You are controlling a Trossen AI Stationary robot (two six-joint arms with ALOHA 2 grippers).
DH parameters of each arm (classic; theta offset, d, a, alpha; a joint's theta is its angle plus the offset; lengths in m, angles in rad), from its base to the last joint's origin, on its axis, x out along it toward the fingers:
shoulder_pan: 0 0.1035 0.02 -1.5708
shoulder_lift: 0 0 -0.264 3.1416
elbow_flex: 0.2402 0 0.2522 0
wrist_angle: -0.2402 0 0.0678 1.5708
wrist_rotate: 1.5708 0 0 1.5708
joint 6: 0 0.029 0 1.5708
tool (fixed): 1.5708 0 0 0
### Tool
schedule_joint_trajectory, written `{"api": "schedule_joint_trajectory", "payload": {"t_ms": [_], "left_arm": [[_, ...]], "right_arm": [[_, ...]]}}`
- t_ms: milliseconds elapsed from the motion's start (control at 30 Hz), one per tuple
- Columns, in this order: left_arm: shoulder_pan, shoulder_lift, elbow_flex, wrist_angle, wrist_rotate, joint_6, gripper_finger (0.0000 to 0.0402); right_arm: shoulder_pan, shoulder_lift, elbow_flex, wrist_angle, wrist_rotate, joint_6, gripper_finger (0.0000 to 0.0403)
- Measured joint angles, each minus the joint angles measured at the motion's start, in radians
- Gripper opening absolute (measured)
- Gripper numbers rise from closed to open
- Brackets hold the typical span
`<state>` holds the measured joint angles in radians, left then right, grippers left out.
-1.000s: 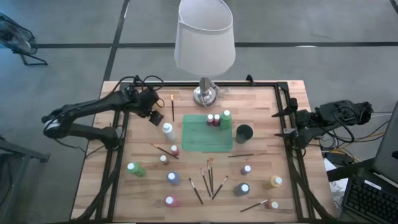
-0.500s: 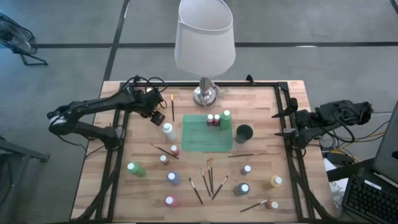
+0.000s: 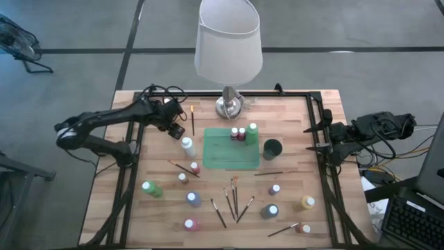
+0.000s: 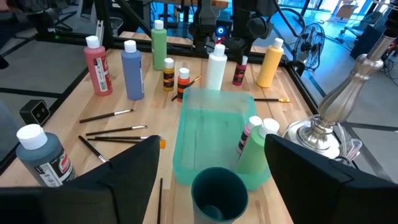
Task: Pick & Place Paint Supplies
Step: Put the red paint bottle into the green bin
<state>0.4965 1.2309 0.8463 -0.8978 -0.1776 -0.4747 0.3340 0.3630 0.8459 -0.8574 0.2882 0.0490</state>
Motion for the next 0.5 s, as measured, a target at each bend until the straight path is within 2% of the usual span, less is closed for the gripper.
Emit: {"api": "schedule_joint_trajectory", "payload": {"t_ms": [300,500], "left_arm": [[0.000,0.026,0.000,0.000,-0.001,0.000,0.0189],[0.000,0.021,0.000,-0.001,0.004,0.004,0.0149]], "right_arm": [[0.000,0.000,0.000,0.000,0.000,0.000,0.0255],[0.000,0.000,0.000,0.000,0.000,0.000,0.0238]]}}
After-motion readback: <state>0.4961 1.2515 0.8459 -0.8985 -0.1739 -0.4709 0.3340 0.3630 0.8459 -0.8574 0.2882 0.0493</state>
